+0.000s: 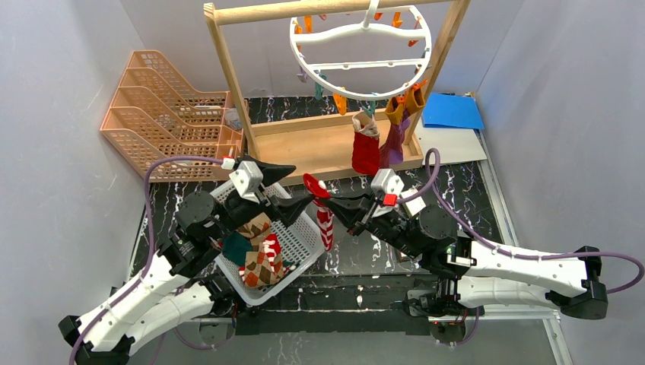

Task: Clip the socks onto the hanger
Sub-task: Pick up the sock from the bin.

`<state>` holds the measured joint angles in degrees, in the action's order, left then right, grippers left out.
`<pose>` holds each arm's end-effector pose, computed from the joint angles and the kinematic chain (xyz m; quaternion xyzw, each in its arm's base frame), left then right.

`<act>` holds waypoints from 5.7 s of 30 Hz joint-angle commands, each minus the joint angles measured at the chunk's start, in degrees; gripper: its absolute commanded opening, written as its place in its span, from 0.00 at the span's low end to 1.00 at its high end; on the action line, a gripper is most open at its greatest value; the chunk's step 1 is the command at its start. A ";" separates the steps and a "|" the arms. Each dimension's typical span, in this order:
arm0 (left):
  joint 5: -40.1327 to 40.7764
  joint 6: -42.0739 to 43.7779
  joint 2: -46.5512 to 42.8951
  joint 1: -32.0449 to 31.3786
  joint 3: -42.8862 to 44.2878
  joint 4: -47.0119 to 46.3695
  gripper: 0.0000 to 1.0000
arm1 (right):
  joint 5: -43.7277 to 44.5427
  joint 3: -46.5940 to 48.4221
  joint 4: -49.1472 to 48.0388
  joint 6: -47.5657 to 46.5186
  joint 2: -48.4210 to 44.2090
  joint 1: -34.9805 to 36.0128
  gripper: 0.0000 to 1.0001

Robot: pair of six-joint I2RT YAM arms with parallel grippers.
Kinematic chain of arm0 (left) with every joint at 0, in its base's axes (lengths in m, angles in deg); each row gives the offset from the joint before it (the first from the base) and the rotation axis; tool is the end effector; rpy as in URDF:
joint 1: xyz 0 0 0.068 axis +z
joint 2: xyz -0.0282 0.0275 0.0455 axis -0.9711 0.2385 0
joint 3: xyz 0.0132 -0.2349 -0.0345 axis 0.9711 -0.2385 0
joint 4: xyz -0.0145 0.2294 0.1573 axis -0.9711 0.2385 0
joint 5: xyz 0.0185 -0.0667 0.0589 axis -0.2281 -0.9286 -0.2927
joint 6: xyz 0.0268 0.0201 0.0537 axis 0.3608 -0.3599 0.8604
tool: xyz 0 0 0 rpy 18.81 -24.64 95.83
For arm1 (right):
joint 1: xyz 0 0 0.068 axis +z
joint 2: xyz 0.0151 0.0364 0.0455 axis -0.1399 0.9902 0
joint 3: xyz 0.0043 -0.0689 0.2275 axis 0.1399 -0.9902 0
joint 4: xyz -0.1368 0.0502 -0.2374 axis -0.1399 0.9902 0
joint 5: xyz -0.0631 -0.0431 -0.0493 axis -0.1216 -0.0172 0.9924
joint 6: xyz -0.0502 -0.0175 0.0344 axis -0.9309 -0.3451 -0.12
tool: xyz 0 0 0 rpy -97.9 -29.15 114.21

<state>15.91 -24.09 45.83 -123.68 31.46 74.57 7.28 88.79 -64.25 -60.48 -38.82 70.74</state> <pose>0.1329 -0.1574 0.3866 0.2808 0.5180 -0.3977 0.7034 0.0651 0.2451 0.3693 -0.2634 0.5271 0.4247 0.6873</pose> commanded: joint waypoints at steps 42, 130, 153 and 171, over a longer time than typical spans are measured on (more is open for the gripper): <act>-11.23 9.60 0.26 -0.19 2.19 -0.39 0.64 | -4.26 2.18 0.76 -1.58 1.35 0.11 0.01; -5.82 18.22 -2.89 -0.18 2.97 6.29 0.00 | -8.04 48.72 61.92 28.67 24.80 -12.79 0.60; -4.36 17.71 -4.00 -0.17 2.60 7.90 0.03 | -11.04 48.13 59.30 29.29 24.93 -12.84 0.01; -2.64 14.05 -3.59 -0.18 1.36 7.50 0.57 | -9.45 47.33 56.79 28.48 23.83 -12.83 0.01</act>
<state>12.96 -9.40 41.08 -123.68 32.44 83.02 -1.46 135.90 -3.51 -31.52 -14.14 58.06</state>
